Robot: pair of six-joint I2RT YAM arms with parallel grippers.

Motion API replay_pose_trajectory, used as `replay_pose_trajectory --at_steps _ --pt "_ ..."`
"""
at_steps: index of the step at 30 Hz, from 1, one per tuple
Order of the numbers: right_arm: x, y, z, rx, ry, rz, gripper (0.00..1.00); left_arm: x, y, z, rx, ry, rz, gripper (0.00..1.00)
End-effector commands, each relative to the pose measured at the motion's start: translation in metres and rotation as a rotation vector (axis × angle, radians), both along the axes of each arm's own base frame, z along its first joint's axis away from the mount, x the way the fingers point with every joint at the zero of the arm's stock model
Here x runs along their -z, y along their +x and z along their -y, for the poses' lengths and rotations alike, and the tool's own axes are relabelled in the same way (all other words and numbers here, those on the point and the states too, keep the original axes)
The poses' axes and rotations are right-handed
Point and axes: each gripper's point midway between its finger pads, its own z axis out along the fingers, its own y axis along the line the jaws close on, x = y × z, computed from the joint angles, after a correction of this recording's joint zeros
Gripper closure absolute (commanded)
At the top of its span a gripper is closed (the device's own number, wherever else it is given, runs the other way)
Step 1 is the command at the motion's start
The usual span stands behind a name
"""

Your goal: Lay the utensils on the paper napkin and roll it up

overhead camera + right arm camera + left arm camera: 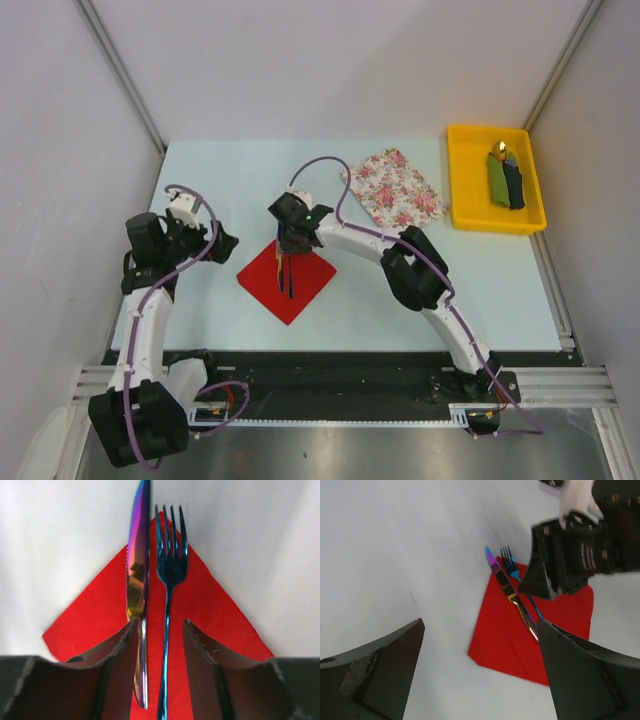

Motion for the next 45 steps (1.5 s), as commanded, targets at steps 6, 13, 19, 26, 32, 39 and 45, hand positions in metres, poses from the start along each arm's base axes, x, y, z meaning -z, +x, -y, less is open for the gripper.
replay_pose_trajectory --at_steps 6,13,19,26,32,39,45 --pt "-0.131 -0.01 0.01 -0.282 0.264 0.154 0.53 0.026 -0.08 0.04 0.652 0.363 0.031 0.06" --pt "-0.117 -0.065 0.036 -0.607 0.524 -0.021 0.45 0.078 -0.125 0.079 1.005 0.673 0.11 0.26" --pt "-0.099 -0.057 0.067 -0.546 0.511 -0.065 0.02 0.106 -0.146 0.113 1.162 0.723 0.134 0.33" --pt "-0.091 -0.049 0.078 -0.517 0.495 -0.07 0.0 0.128 -0.15 0.15 1.25 0.736 0.099 0.41" --pt "-0.085 -0.046 0.08 -0.499 0.504 -0.093 0.0 0.15 -0.15 0.157 1.289 0.77 0.04 0.57" --pt "-0.077 -0.043 0.082 -0.482 0.507 -0.116 0.01 0.169 -0.151 0.155 1.312 0.792 0.013 0.63" --pt "-0.075 -0.042 0.084 -0.473 0.508 -0.122 0.02 0.182 -0.15 0.153 1.328 0.813 -0.011 0.67"
